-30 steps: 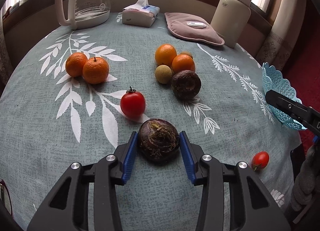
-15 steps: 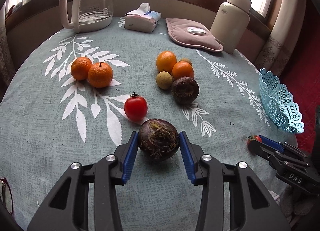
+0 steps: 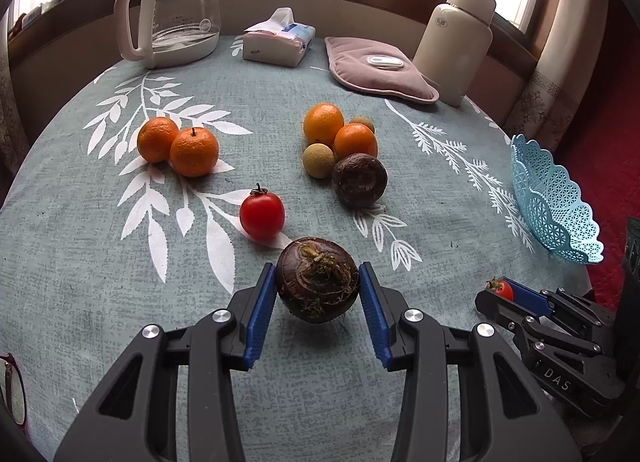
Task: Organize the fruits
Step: 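Carry the tomato into the blue basket and open the right tool while the left tool holds the dark fruit, then lower the dark brown fruit into the blue basket and open the left tool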
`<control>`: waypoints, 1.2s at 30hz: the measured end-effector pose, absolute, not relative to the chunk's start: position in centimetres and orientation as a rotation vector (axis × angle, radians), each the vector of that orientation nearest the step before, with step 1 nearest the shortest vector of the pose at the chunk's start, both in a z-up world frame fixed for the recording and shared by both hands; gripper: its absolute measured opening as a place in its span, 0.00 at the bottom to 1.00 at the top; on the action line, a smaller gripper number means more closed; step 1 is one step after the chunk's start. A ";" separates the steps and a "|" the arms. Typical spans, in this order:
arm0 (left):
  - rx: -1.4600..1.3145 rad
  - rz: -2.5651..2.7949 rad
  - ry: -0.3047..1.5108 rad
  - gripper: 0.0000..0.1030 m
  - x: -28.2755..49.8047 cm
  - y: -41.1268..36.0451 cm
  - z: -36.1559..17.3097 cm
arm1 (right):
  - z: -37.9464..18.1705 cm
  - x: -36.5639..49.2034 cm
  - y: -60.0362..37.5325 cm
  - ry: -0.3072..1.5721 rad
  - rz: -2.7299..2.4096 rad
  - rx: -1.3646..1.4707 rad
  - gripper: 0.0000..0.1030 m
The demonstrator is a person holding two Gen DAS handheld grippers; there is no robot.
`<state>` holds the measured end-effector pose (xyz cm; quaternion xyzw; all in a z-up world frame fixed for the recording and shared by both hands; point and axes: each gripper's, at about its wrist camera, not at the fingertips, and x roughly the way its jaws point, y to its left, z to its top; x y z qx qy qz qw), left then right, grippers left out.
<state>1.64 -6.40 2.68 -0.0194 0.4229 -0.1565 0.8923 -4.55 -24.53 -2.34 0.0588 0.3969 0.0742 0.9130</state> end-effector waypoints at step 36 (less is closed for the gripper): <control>0.094 -0.450 0.815 0.41 0.6 -15.4 5.9 | 3.5 -9.2 -43.3 0.553 -0.261 0.435 0.48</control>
